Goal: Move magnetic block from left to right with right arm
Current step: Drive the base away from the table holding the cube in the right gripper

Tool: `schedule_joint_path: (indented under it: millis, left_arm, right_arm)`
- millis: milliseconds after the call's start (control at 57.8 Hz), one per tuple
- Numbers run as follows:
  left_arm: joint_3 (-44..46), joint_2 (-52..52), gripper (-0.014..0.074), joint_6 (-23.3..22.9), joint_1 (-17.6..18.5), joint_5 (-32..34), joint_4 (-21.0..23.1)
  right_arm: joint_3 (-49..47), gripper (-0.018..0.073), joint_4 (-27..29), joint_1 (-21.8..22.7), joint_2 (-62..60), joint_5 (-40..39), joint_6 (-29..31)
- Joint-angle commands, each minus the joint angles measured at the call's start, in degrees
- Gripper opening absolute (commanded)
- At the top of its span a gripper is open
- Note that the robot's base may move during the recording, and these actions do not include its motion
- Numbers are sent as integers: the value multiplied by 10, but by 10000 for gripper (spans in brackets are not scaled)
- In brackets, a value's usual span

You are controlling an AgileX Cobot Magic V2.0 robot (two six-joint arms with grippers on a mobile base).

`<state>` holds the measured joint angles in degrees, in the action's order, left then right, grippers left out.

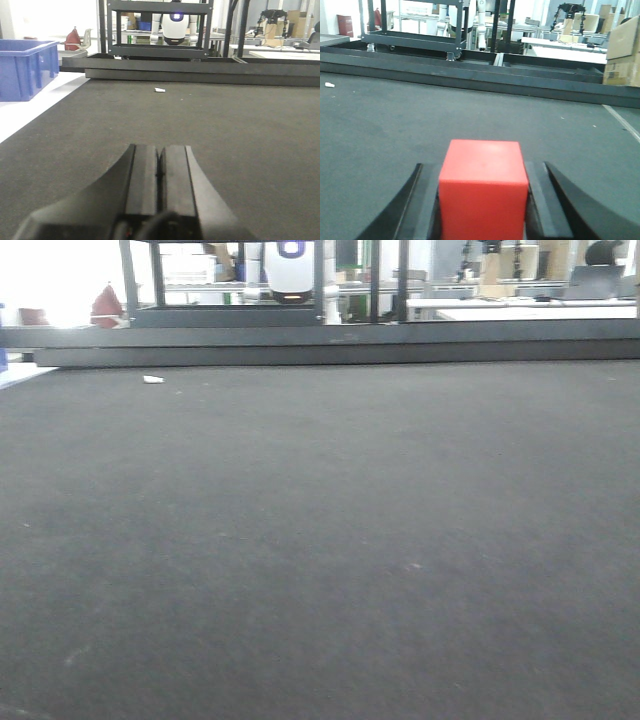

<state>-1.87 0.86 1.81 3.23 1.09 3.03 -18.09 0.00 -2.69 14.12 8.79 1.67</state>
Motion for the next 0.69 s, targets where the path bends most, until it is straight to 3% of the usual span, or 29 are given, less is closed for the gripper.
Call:
schedule_joint_path:
  millis: [0,674]
  left_arm:
    - [-5,5,-117,-5,2,50,3]
    - [-5,5,-117,-5,2,50,3]
  right_arm:
    - [-17,298,-4,3,5,-49,6]
    - [-17,298,-4,3,5,-49,6]
